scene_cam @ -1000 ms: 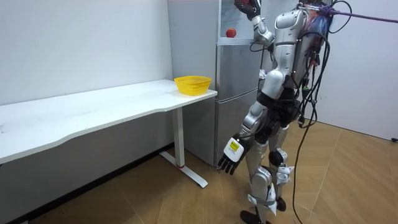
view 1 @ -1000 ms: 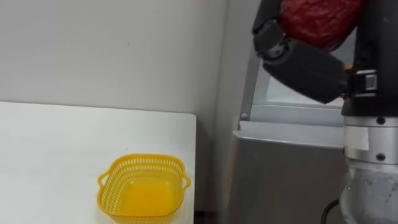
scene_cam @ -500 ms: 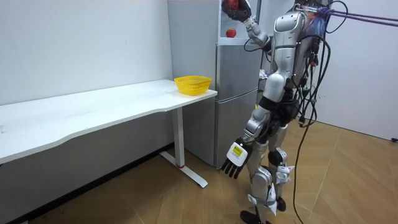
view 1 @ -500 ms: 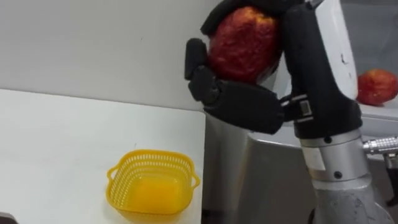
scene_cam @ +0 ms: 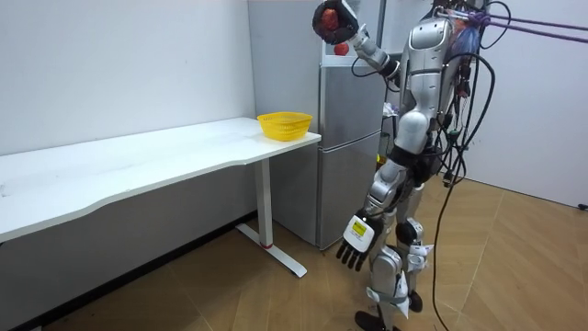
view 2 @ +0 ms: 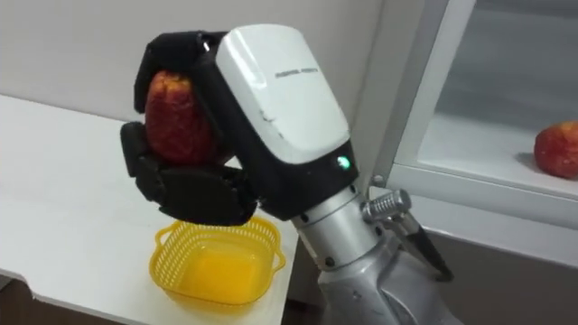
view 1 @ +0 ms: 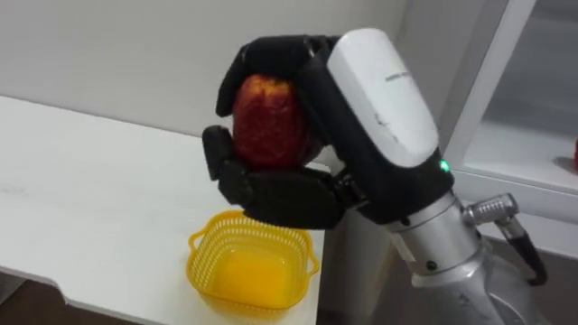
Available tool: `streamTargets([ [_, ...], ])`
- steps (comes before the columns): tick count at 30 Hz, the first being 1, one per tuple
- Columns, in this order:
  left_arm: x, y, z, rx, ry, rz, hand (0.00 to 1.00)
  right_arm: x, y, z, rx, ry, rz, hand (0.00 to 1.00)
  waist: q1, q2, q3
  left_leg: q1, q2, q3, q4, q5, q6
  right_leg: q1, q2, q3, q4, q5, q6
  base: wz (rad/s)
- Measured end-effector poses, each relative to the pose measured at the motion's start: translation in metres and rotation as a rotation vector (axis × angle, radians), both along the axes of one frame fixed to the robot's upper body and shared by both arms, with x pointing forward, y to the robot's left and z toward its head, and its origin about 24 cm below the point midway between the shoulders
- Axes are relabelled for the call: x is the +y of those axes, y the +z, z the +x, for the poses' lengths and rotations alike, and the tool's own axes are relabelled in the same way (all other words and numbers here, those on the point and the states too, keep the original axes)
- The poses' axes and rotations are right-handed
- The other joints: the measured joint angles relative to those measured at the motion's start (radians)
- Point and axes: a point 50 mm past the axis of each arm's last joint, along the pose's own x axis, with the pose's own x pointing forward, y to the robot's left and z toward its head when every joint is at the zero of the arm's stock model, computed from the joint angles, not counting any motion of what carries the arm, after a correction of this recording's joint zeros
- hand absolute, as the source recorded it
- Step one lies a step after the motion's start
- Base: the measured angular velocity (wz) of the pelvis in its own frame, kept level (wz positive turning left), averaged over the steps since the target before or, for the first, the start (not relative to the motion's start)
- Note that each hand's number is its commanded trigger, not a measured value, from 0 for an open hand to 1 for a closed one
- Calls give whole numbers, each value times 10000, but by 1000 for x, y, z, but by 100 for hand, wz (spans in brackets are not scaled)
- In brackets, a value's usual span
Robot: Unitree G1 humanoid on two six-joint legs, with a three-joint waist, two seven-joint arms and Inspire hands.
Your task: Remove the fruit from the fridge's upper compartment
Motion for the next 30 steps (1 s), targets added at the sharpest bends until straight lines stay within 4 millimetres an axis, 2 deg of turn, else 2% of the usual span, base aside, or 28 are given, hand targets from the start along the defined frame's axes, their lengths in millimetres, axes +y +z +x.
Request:
streamTargets([
  [4, 0, 1, 6, 15, -133, -59, 0, -2, -15, 17, 783, -687, -375, 100, 167, -36, -3, -158, -12, -191, 133, -1, 0, 4, -21, -212, 3, 0, -1, 16],
  [6, 0, 1, 7, 100, -343, -46, 0, 1, -31, 25, 1442, -902, -843, 100, 317, -35, 4, -191, -1, -198, 260, 2, 1, 6, -24, -248, 4, 0, 0, 7],
  [9, -1, 1, 8, 157, -480, -178, 0, 3, -46, 32, 1994, -1027, -1293, 100, 381, -32, 12, -243, -8, -326, 301, 2, 1, 17, -47, -458, 2, -1, 2, 11],
  [11, -1, 1, 9, 152, -484, -197, 0, 2, -54, 36, 2255, -1226, -1531, 100, 449, -25, 17, -272, -10, -343, 313, 2, 1, 24, -50, -435, 3, -1, 2, 9],
  [19, -4, 0, 9, 219, -666, -236, 0, -13, -94, 58, 3747, -2309, -2585, 100, 662, 166, 158, -378, -38, -339, 302, 1, 3, -30, -68, -391, 2, -9, 14, 0],
  [26, -8, -1, 11, 177, -761, -337, 0, -18, -105, 63, 4275, -2546, -2801, 100, 713, 157, 127, -543, -113, -380, 410, 38, 46, -172, -139, -401, 11, -9, 14, 3],
  [30, -8, 0, 13, 130, -806, -293, 0, -27, -118, 69, 4849, -2994, -3029, 100, 740, 141, 93, -505, -179, -462, 410, 63, 88, -156, -194, -409, 12, -9, 14, 3],
])
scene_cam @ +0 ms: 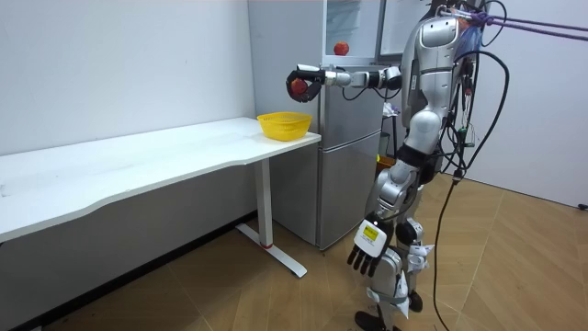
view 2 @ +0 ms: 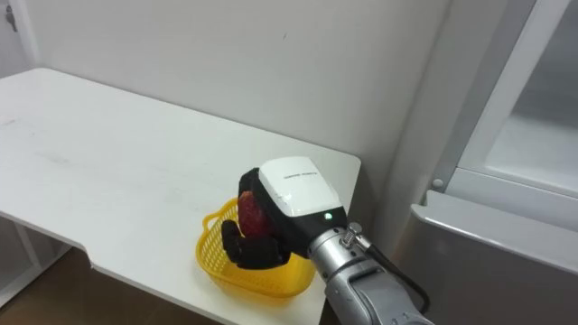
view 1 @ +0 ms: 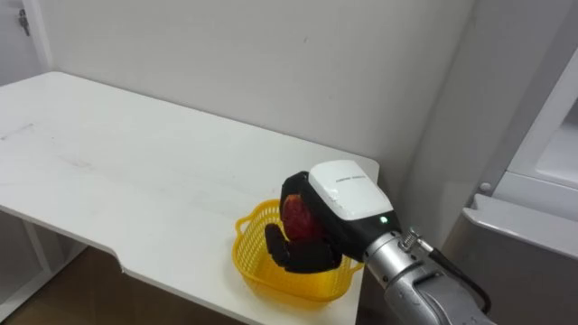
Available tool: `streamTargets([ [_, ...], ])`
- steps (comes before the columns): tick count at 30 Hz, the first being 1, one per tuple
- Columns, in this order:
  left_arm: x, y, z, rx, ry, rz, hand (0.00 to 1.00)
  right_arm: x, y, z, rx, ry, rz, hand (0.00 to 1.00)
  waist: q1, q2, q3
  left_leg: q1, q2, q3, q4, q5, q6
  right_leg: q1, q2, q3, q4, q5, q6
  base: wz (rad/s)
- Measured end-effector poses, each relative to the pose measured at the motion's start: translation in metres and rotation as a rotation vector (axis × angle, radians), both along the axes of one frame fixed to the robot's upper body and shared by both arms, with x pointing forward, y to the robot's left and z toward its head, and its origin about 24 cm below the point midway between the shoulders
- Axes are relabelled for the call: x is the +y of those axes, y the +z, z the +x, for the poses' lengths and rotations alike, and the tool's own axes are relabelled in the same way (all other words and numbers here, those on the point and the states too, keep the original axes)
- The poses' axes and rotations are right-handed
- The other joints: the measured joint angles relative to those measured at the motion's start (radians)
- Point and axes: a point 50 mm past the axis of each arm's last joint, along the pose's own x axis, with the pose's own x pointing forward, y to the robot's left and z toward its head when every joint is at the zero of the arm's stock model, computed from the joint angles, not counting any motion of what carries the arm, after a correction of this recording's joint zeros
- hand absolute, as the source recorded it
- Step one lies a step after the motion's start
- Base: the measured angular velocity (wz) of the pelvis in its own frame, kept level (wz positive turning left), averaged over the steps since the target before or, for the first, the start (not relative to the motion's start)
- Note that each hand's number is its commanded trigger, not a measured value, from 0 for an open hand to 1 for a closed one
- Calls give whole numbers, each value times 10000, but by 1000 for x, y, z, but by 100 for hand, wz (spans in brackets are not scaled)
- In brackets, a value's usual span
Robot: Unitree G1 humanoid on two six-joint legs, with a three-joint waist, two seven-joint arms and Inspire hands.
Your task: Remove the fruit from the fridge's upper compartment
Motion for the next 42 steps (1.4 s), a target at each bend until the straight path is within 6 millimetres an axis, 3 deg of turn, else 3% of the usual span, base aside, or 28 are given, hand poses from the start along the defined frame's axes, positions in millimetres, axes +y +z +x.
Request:
streamTargets([
  [5, 0, 0, -1, 36, -1, -10, 0, -8, -13, 4, 501, -421, -229, 100, 9, 44, -27, 0, -3, -4, -1, 5, 7, -2, -2, 1, 0, 0, 0, 0],
  [14, 0, -1, -3, 177, -162, -7, 0, -11, -16, 5, 648, -541, -276, 100, 6, 136, -30, 12, -3, 14, 31, 23, 8, 32, 0, 5, 1, 0, -1, 0],
  [15, 0, -1, -3, 197, -177, -6, 0, -13, -18, 6, 750, -587, -254, 91, 8, 137, -29, 5, -4, 9, 36, 23, 8, 38, -2, -3, 1, 0, -1, 0],
  [16, 0, -1, -3, 214, -183, 0, 0, -13, -19, 6, 815, -625, -256, 71, 8, 138, -28, 1, -4, 9, 36, 23, 8, 47, -2, -3, 2, 0, -1, 0],
  [18, -1, -1, -4, 323, -222, 31, 0, -16, -23, 7, 952, -796, -295, 0, 9, 146, -23, -8, -3, 4, -12, 22, 8, 56, 0, -1, 1, 0, -1, 0],
  [42, -1, -2, -6, 538, -232, 120, 0, -17, -23, 7, 1039, -925, -168, 0, 3, 169, -31, -35, -3, 16, 3, 22, 8, 50, 5, -13, 1, 0, -1, 0],
])
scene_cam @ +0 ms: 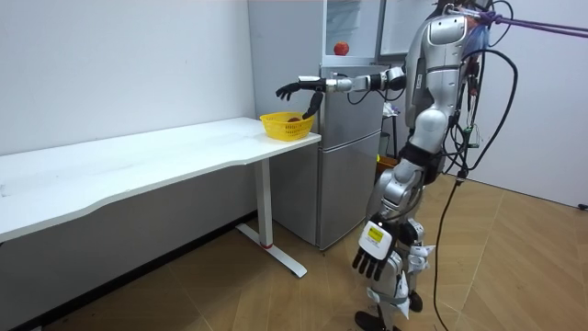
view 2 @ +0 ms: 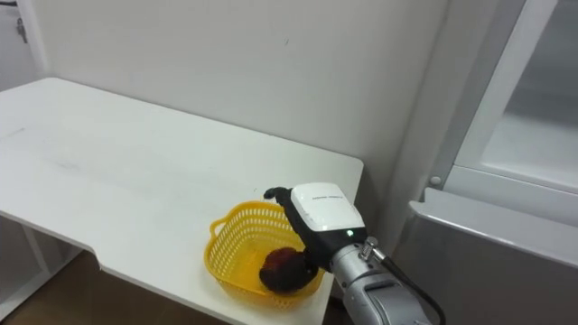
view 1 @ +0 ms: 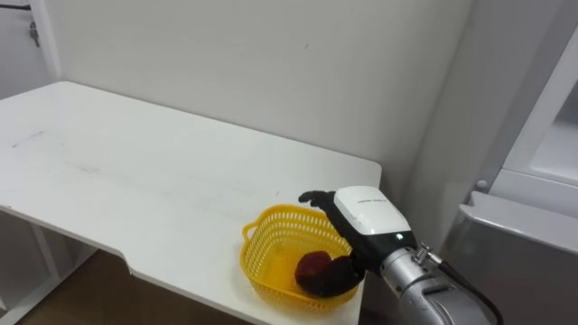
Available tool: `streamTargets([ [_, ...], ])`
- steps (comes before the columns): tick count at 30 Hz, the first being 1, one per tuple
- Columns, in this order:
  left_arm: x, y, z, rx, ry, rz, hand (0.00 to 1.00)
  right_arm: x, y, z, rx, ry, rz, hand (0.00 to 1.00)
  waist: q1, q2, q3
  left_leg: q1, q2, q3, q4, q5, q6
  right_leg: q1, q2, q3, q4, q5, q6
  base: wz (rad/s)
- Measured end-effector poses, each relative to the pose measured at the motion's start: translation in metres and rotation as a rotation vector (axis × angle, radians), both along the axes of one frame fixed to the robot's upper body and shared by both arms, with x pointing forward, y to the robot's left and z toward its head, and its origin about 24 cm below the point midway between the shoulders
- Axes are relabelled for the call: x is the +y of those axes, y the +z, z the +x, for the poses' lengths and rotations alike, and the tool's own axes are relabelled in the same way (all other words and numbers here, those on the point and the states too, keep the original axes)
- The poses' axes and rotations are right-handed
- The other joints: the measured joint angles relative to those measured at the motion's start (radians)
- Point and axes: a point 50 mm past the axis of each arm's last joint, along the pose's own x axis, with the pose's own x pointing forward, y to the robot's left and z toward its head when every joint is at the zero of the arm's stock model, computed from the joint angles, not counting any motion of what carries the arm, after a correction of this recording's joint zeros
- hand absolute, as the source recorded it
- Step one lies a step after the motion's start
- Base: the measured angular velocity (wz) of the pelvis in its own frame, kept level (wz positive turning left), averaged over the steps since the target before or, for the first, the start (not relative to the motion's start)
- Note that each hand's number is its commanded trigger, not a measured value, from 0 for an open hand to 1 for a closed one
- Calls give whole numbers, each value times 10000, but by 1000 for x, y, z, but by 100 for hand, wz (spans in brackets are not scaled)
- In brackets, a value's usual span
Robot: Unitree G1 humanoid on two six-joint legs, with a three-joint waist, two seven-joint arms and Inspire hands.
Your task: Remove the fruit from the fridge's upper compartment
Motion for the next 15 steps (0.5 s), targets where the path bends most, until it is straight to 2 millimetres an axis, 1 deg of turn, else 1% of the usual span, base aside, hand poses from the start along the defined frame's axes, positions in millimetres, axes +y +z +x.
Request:
streamTargets([
  [10, 0, 0, 0, 0, -1, 2, 0, 0, 0, 0, 7, -2, 14, 0, -3, 14, -11, 2, -1, 5, 13, 0, 0, 2, 0, 3, 1, 0, 0, 0],
  [15, 0, 0, 0, 3, -15, -5, 0, 0, 0, 0, 128, -11, 304, 0, -25, 64, -15, 32, -2, 9, 61, 0, 0, 38, -3, 11, 1, 0, 0, 0],
])
